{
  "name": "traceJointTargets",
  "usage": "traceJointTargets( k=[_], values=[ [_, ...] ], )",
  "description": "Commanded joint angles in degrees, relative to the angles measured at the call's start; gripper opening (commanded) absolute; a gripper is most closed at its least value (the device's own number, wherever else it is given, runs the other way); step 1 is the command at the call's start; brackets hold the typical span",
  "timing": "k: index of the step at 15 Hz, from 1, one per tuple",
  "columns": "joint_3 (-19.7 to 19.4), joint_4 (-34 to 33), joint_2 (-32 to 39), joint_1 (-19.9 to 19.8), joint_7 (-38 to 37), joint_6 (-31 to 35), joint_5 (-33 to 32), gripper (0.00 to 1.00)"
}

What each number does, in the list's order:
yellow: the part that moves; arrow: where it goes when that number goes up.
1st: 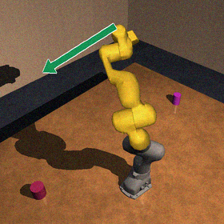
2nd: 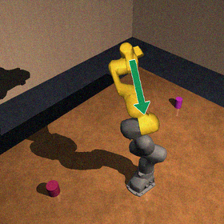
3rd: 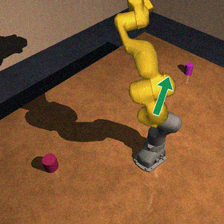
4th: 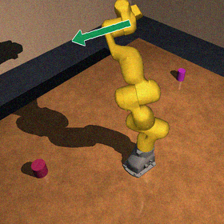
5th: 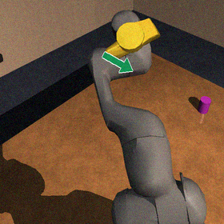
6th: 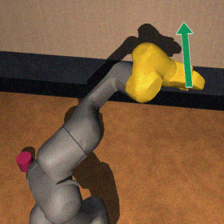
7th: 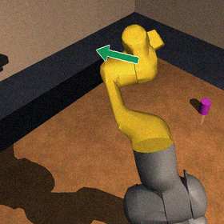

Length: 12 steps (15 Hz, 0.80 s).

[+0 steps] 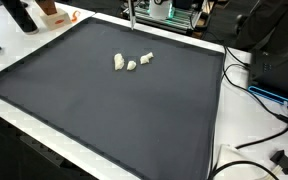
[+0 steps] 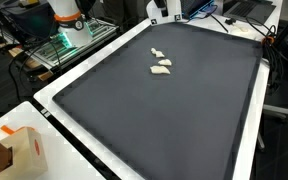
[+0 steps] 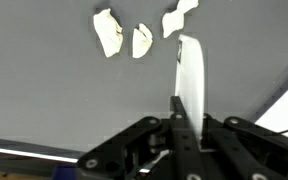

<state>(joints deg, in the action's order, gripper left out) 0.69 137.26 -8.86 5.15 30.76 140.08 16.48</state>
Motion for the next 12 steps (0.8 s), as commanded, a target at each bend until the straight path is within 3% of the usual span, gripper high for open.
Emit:
traceJointTargets(
  k=[1, 4, 6, 12],
  values=[
    [-3.66, 0.33, 2.07, 2.26, 15.46, 2.19, 15.59, 0.01],
    [-4.34, -1.02, 4.68, 1.34, 27.33, -1.52, 29.18, 0.01],
    [-4.07, -1.52, 6.41, -0.11, 31.62, -3.52, 34.97, 0.01],
    [-3.36, -2.8, 11.65, -3.87, 35.07, -8.01, 42.51, 0.01]
  ],
)
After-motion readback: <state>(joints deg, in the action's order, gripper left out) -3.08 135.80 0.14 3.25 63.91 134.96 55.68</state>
